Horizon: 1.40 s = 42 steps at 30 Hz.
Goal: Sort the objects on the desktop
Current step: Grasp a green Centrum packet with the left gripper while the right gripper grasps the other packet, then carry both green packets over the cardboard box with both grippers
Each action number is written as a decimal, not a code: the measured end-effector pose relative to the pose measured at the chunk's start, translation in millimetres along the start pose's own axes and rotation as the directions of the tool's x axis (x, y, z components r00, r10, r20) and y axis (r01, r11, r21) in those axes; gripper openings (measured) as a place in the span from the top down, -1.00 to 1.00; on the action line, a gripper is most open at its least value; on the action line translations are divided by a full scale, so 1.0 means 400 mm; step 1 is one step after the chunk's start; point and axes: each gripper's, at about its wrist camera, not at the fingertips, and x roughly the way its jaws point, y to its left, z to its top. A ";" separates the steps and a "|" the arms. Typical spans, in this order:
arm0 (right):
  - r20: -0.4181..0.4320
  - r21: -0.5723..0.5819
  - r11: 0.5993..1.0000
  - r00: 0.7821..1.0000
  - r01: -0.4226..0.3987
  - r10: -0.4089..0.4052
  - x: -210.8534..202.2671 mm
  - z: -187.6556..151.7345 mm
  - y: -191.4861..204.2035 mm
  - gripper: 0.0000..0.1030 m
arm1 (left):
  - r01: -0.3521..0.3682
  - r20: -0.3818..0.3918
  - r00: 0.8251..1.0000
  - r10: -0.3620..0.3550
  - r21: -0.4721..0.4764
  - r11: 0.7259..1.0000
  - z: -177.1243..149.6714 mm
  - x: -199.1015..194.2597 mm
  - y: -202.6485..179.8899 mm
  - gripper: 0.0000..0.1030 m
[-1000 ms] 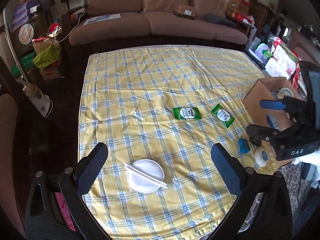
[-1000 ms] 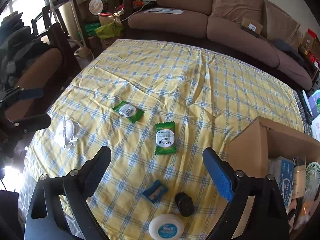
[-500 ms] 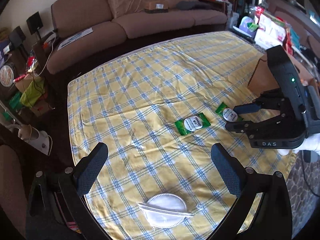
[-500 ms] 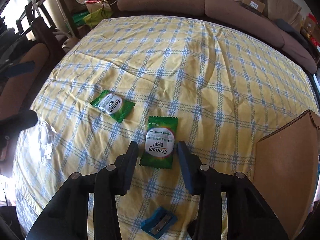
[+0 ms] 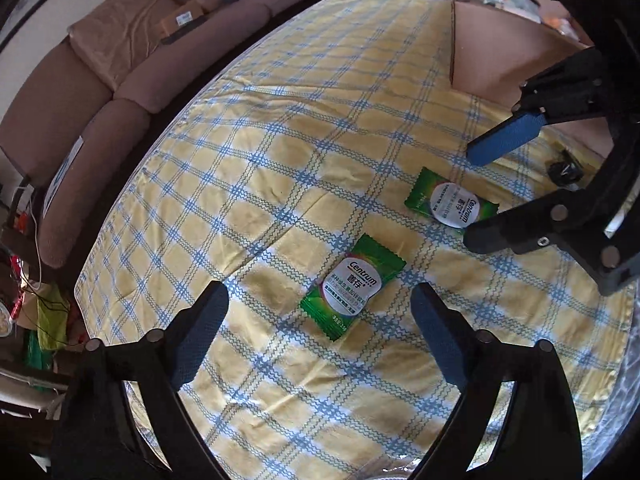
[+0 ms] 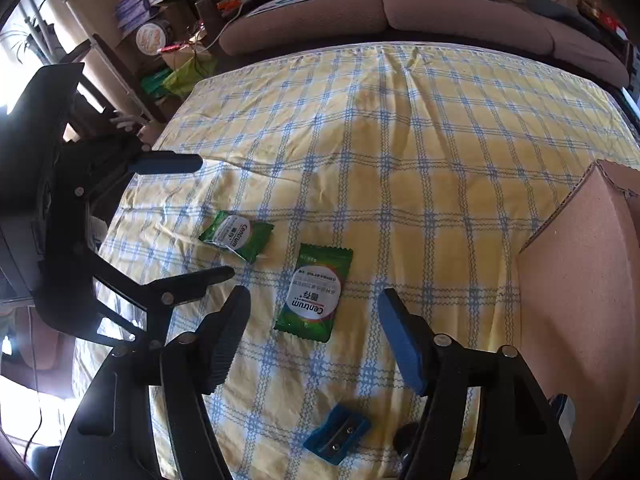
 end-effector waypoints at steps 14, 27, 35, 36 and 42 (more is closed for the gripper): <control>0.046 0.249 0.962 0.994 -0.110 0.102 0.005 -0.020 -0.068 -0.96 | 0.065 -0.005 0.998 -0.067 -0.138 0.988 -0.029 -0.007 -0.018 0.55; -0.038 0.084 0.988 0.991 0.132 -0.129 0.035 -0.001 0.023 -0.78 | 0.146 0.185 0.983 -0.007 -0.751 0.644 -0.264 -0.294 0.027 0.56; 0.053 -0.084 0.964 0.967 0.254 -0.250 0.065 -0.017 0.084 0.11 | 0.161 0.248 0.968 0.040 -0.734 0.660 -0.299 -0.415 -0.061 0.55; 0.056 -0.080 0.960 0.963 0.268 -0.264 0.058 -0.011 0.084 0.29 | 0.168 0.255 0.966 0.038 -0.733 0.659 -0.300 -0.417 -0.057 0.55; 0.032 0.008 0.988 0.987 0.157 -0.157 0.028 -0.004 0.065 0.47 | 0.196 0.265 0.964 0.003 -0.723 0.662 -0.302 -0.405 -0.077 0.55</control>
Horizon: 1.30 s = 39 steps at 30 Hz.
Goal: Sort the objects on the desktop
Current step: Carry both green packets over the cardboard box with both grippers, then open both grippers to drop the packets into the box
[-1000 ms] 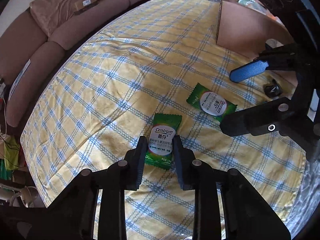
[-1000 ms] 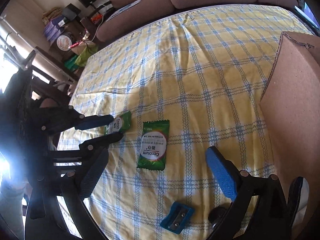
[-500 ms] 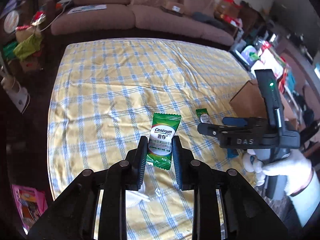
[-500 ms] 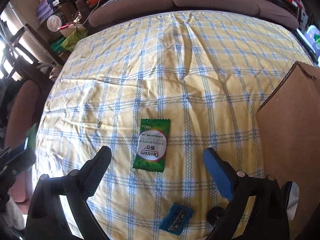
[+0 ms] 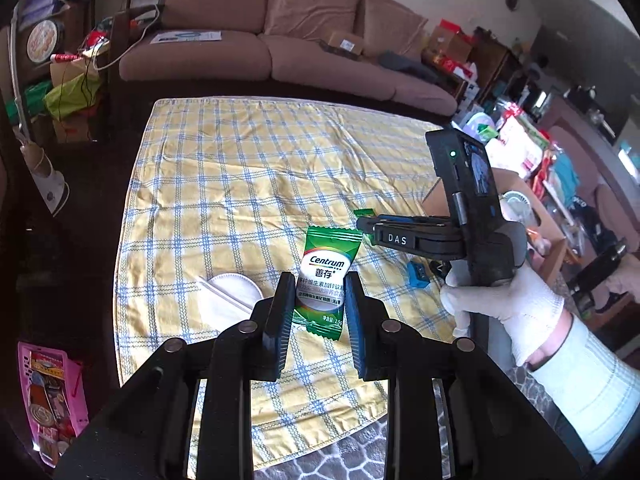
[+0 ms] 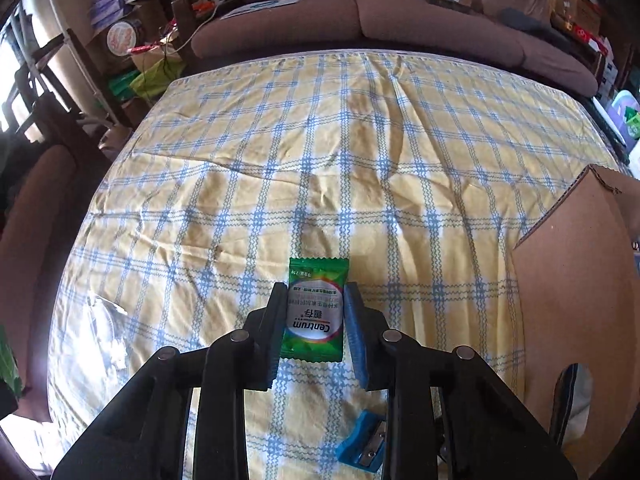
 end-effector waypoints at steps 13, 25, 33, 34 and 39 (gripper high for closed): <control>0.157 0.030 0.987 0.976 -0.160 0.153 -0.375 -0.046 -0.106 0.47 | 0.087 -0.020 0.996 -0.085 0.116 0.989 0.012 0.016 -0.223 0.55; 0.150 0.242 0.970 0.988 -0.011 -0.026 -0.549 -0.165 -0.613 0.46 | 0.231 -0.146 0.970 -0.196 0.286 0.930 0.077 0.223 -0.760 0.55; 0.094 0.292 0.956 0.995 0.004 -0.033 -0.510 -0.197 -0.786 0.46 | 0.204 -0.245 0.961 -0.125 0.327 0.923 0.072 0.424 -0.951 0.55; 0.087 0.292 0.956 0.996 0.008 -0.035 -0.501 -0.194 -0.798 0.45 | 0.201 -0.254 0.960 -0.119 0.327 0.923 0.070 0.441 -0.963 0.55; 0.046 0.297 0.955 0.999 0.013 -0.028 -0.455 -0.182 -0.849 0.39 | 0.178 -0.279 0.957 -0.087 0.321 0.930 0.065 0.503 -1.008 0.54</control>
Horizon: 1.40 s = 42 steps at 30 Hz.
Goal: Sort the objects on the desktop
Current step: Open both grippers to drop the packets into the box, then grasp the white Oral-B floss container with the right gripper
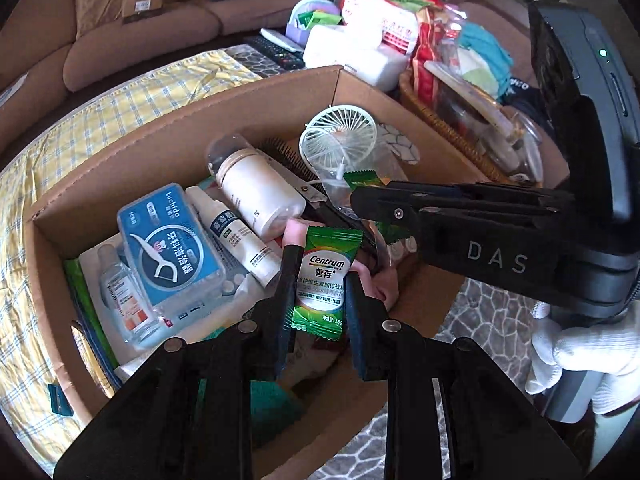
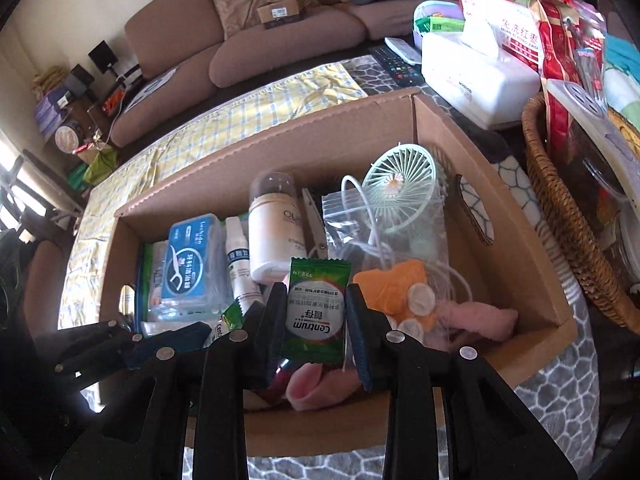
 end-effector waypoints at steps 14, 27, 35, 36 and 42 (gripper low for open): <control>0.091 0.061 0.994 0.993 -0.085 0.080 -0.108 -0.019 -0.027 0.08 | -0.021 0.117 0.993 0.028 -0.058 0.998 -0.029 -0.196 0.103 0.18; 0.141 -0.180 0.943 0.941 -0.280 0.307 -0.223 -0.126 0.352 -0.50 | -0.153 0.193 0.961 0.198 -0.225 0.962 -0.363 -0.500 0.428 -1.00; 0.066 -0.252 0.898 0.919 -0.361 0.388 -0.138 -0.282 0.576 -0.77 | -0.145 0.185 0.957 0.224 -0.362 0.921 -0.501 -0.532 0.552 -1.00; 0.067 -0.265 0.898 0.922 -0.351 0.380 -0.119 -0.309 0.598 -0.77 | -0.145 0.185 0.956 0.227 -0.373 0.917 -0.510 -0.532 0.563 -1.00; 0.185 -0.284 0.946 0.959 -0.157 0.214 0.003 -0.426 0.673 -0.67 | -0.163 0.187 0.950 0.250 -0.388 0.907 -0.497 -0.500 0.616 -1.00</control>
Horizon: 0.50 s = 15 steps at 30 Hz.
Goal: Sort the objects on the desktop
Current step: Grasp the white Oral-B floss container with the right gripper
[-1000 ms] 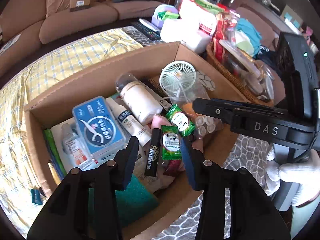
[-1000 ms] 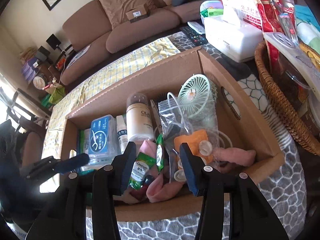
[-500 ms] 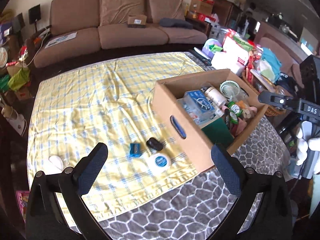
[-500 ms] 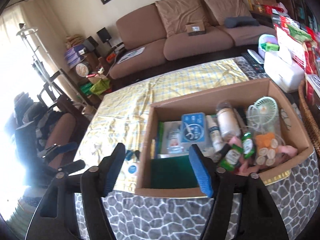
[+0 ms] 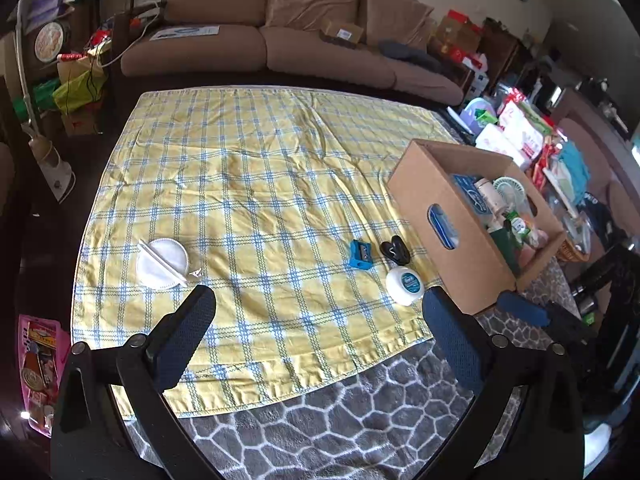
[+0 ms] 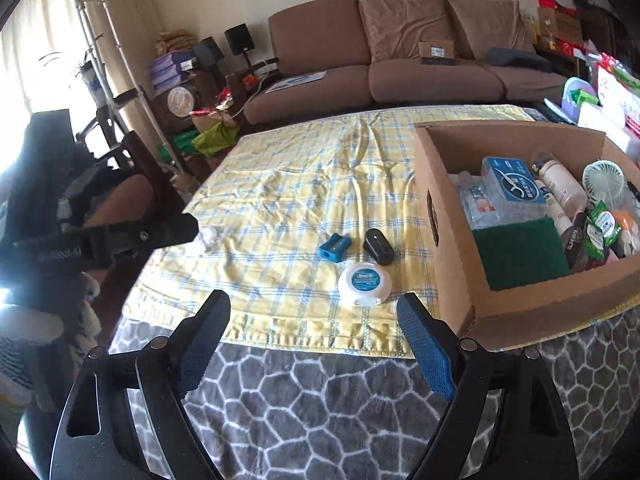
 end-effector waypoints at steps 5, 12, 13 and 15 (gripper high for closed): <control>0.060 0.011 0.987 0.985 0.160 -0.160 0.097 -0.032 0.008 -0.64 | -0.003 0.006 1.000 0.003 0.002 1.000 0.030 0.057 0.005 -1.00; 0.044 0.078 0.967 0.968 0.243 -0.247 0.202 -0.015 -0.005 -0.65 | -0.049 -0.007 0.999 0.049 0.010 0.999 0.057 0.127 0.036 -0.91; 0.029 0.073 0.969 0.971 0.235 -0.237 0.217 -0.012 -0.005 -0.65 | -0.039 -0.013 0.999 0.040 0.007 0.999 0.057 0.136 0.044 -0.90; -0.007 0.071 0.961 0.964 0.266 -0.266 0.236 -0.006 -0.009 -0.65 | -0.023 -0.029 0.999 0.023 0.003 1.000 0.054 0.152 0.056 -0.90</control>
